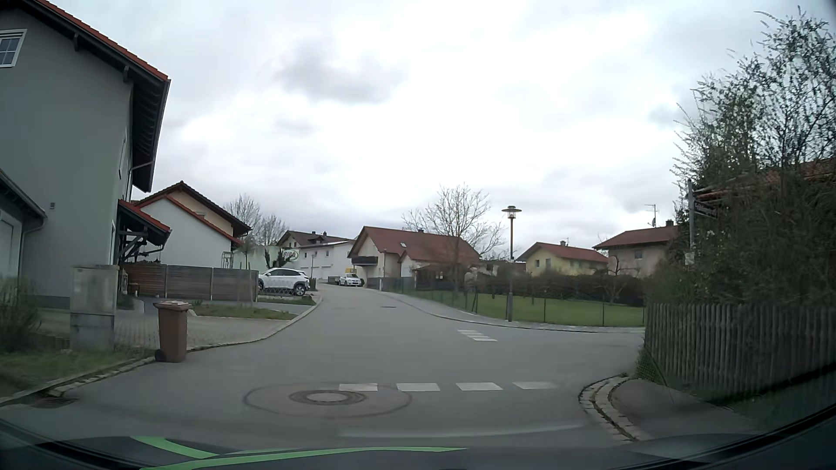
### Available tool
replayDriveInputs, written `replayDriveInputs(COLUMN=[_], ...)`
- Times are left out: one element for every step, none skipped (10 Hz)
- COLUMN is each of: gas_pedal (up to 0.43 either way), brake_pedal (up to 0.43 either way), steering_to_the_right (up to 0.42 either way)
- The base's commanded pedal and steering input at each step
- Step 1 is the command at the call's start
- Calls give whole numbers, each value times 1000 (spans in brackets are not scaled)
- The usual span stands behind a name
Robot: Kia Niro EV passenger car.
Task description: Follow the waypoints while adhering to traffic rules and regulations
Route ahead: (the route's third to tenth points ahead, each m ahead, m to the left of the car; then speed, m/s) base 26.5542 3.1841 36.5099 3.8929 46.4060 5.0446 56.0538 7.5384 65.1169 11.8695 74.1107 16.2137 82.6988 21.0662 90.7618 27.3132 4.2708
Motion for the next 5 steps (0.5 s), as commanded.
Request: replayDriveInputs(gas_pedal=[0,8,20,28,39], brake_pedal=[0,0,0,0,0], steering_to_the_right=[0,0,0,0,0])
